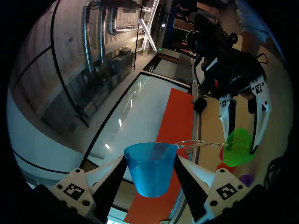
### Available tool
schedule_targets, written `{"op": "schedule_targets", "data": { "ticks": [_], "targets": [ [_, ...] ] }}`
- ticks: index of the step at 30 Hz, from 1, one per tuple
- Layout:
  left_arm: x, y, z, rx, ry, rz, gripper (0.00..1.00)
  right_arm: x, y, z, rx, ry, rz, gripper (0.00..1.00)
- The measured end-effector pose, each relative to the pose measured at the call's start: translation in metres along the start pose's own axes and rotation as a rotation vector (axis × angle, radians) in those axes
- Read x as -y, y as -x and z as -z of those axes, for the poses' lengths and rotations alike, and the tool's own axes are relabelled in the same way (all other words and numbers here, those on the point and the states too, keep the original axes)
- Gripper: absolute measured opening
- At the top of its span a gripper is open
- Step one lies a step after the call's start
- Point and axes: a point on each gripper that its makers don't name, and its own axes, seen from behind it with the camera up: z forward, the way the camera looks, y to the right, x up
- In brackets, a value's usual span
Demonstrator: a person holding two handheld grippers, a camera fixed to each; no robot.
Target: Pour water
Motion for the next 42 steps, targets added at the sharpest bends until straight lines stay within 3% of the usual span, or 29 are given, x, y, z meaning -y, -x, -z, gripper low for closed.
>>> {"op": "schedule_targets", "data": {
  "ticks": [23,42],
  "targets": [
    [0.015,-0.010,0.000,-0.016,-0.027,-0.104,0.86,-0.002,-0.003,0.004,-0.006,0.010,0.009,0.90],
    [0.012,-0.019,0.002,-0.020,-0.022,-0.183,0.86,-0.003,-0.007,0.006,-0.012,0.019,0.020,0.90]
  ]
}}
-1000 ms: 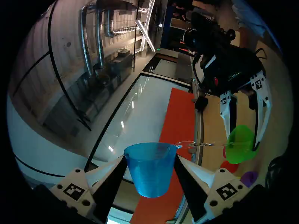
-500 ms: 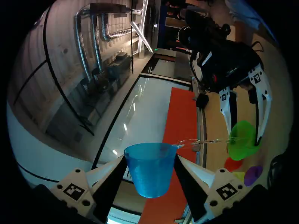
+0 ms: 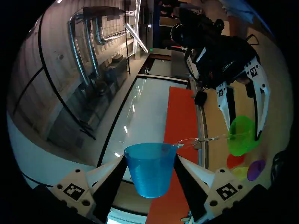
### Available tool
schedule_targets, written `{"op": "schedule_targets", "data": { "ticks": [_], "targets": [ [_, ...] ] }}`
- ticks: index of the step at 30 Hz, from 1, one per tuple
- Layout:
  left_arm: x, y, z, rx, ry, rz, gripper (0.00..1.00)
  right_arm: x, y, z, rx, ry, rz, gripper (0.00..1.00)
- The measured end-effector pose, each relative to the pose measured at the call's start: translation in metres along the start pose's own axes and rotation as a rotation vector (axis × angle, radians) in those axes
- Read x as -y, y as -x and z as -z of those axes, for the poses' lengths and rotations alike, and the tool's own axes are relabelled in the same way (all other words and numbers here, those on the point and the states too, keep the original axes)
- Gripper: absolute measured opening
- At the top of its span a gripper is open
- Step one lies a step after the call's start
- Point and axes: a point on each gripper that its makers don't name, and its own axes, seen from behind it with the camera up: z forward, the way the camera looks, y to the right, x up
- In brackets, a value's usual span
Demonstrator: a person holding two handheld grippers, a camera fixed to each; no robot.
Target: Pour water
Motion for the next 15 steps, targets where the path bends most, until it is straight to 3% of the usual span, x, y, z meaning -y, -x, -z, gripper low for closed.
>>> {"op": "schedule_targets", "data": {
  "ticks": [15],
  "targets": [
    [0.0017,-0.0018,-0.0040,-0.005,0.007,-0.060,0.86,-0.0017,-0.0025,0.0008,-0.005,0.010,0.003,0.89]
  ]
}}
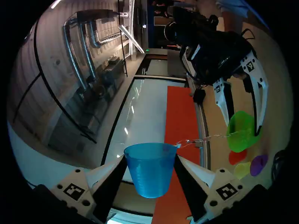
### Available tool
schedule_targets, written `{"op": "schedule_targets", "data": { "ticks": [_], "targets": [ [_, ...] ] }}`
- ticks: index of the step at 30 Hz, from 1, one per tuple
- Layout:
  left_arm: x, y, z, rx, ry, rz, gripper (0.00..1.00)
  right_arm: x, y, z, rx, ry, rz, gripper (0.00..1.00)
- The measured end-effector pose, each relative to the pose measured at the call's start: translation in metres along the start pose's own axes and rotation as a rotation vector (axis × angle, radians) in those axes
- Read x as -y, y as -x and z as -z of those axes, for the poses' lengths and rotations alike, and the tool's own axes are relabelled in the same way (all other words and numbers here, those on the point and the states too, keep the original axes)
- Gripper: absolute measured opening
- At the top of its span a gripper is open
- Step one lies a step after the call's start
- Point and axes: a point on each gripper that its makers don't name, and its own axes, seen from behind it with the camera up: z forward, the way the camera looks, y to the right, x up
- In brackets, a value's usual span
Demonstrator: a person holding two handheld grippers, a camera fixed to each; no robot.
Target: Pour water
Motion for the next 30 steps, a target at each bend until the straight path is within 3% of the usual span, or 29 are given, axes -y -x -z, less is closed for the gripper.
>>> {"op": "schedule_targets", "data": {
  "ticks": [11,30],
  "targets": [
    [0.009,-0.002,-0.002,0.004,-0.007,-0.062,0.86,-0.001,0.000,0.000,-0.003,0.003,-0.001,0.89],
    [0.008,-0.012,0.000,-0.003,-0.023,-0.171,0.86,-0.003,-0.001,-0.001,-0.009,0.010,-0.004,0.89]
  ]
}}
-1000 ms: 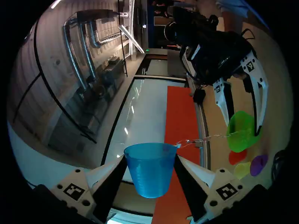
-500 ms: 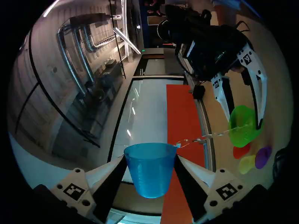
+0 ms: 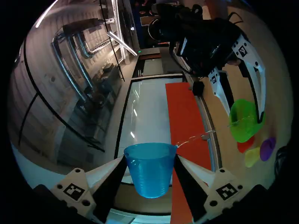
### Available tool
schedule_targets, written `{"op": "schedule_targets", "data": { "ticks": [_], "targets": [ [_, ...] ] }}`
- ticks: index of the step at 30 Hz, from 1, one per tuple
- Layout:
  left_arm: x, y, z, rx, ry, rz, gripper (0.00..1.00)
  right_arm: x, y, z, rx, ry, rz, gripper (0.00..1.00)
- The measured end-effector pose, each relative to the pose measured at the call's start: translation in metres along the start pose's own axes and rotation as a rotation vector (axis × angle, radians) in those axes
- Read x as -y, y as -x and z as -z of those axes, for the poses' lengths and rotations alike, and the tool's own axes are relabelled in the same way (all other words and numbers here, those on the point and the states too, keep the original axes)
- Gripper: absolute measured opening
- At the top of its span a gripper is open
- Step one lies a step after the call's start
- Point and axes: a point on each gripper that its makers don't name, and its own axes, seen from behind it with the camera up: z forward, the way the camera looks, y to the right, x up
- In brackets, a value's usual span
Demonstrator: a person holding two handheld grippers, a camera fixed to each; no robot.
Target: Pour water
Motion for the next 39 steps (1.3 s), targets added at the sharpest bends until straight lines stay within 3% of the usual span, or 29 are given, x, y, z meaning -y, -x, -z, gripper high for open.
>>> {"op": "schedule_targets", "data": {
  "ticks": [14,24,30,35,39],
  "targets": [
    [0.005,-0.006,-0.003,-0.008,-0.009,-0.077,0.86,-0.002,-0.001,0.001,-0.007,0.005,-0.004,0.89],
    [0.008,-0.007,-0.004,-0.014,-0.013,-0.068,0.86,-0.004,0.000,0.003,-0.011,0.007,-0.006,0.89],
    [0.010,-0.001,-0.006,-0.010,-0.015,0.016,0.86,-0.004,-0.001,0.003,-0.015,0.010,-0.006,0.89],
    [0.013,0.008,-0.007,-0.001,-0.027,0.122,0.86,-0.005,-0.001,0.003,-0.017,0.014,-0.007,0.89],
    [0.011,0.015,-0.007,0.010,-0.024,0.235,0.86,-0.006,-0.002,0.002,-0.021,0.017,-0.009,0.89]
  ]
}}
